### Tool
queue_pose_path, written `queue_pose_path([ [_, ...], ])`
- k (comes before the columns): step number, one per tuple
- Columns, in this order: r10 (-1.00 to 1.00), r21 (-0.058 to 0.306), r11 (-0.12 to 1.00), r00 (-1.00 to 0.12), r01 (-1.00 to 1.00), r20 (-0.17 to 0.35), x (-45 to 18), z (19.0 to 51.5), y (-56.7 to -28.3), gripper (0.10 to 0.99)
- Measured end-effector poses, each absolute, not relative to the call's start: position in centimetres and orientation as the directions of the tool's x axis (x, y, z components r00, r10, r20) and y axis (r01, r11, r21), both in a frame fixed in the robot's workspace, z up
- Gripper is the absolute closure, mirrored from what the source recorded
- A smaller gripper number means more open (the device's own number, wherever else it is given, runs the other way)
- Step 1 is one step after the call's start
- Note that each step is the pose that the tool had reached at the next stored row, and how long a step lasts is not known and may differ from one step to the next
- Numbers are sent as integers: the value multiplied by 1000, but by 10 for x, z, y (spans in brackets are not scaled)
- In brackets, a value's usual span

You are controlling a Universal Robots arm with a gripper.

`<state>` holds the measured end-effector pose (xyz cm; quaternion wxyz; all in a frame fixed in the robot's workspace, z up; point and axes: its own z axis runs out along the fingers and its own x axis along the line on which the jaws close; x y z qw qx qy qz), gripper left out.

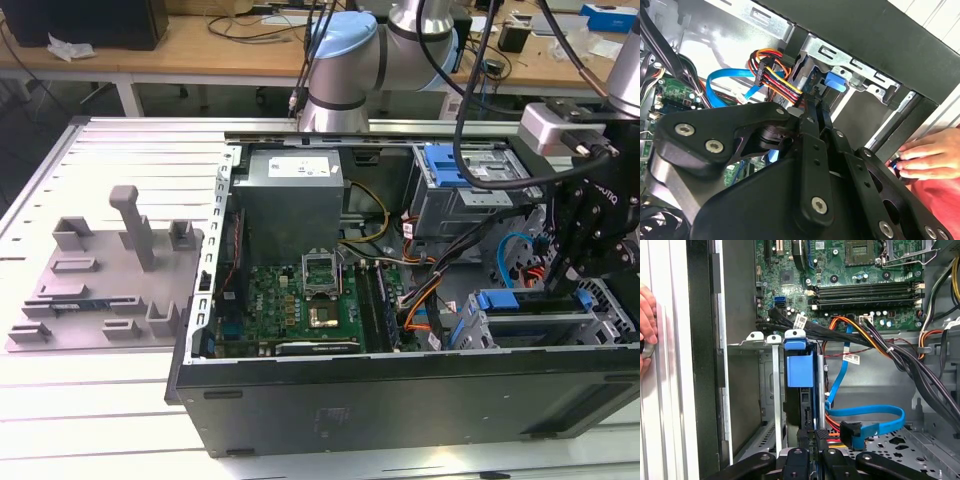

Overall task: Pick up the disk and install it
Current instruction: 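Insert the first disk wire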

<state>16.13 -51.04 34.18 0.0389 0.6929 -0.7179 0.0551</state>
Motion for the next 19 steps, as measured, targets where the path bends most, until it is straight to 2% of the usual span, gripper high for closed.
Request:
queue_pose_path([
  [19,-991,-25,24,-27,-999,132,162,345,-510,922],
])
